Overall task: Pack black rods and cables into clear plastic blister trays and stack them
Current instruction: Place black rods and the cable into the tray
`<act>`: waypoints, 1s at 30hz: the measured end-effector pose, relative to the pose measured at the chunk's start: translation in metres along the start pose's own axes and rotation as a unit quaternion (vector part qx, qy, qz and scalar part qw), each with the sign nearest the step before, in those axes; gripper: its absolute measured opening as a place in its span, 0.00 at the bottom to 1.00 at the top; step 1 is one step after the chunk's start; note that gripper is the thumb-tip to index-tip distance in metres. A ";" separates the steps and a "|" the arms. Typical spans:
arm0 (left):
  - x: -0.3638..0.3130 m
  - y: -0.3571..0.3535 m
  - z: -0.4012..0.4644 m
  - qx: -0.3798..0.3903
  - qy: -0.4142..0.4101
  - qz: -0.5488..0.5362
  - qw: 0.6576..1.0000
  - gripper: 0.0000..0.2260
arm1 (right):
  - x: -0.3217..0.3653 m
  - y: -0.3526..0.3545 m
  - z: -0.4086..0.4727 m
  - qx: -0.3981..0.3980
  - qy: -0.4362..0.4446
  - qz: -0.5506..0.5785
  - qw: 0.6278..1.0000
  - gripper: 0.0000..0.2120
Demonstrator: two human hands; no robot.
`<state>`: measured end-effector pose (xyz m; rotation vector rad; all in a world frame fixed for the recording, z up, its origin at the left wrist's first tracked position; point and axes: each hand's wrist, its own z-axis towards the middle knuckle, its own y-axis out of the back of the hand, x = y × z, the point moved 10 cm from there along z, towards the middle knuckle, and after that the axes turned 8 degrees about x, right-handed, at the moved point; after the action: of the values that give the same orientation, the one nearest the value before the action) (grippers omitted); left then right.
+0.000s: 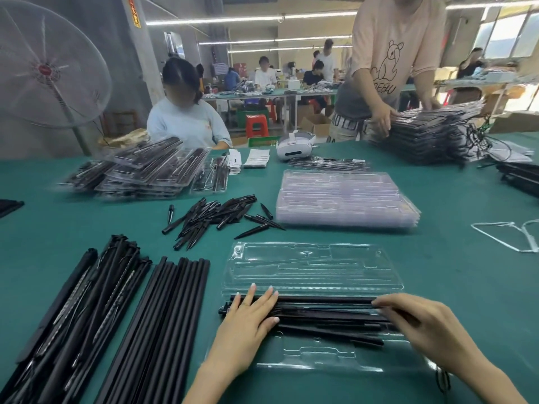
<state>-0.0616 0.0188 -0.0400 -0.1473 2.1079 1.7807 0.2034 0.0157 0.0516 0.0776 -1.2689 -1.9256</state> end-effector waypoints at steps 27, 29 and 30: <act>0.006 0.013 -0.003 -0.067 -0.017 -0.123 0.990 0.18 | -0.033 -0.045 -0.032 0.201 -0.164 0.029 0.965 0.07; 0.007 0.012 -0.007 -0.071 -0.012 -0.117 0.991 0.18 | -0.033 -0.038 -0.028 0.172 -0.173 0.099 0.965 0.09; 0.008 0.012 -0.008 -0.071 -0.009 -0.119 0.990 0.18 | -0.032 -0.032 -0.025 0.152 -0.171 0.147 0.963 0.08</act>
<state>-0.0742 0.0146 -0.0309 -0.4017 1.8636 1.7787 0.2174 0.0229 0.0026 -0.2842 -1.6940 -1.5200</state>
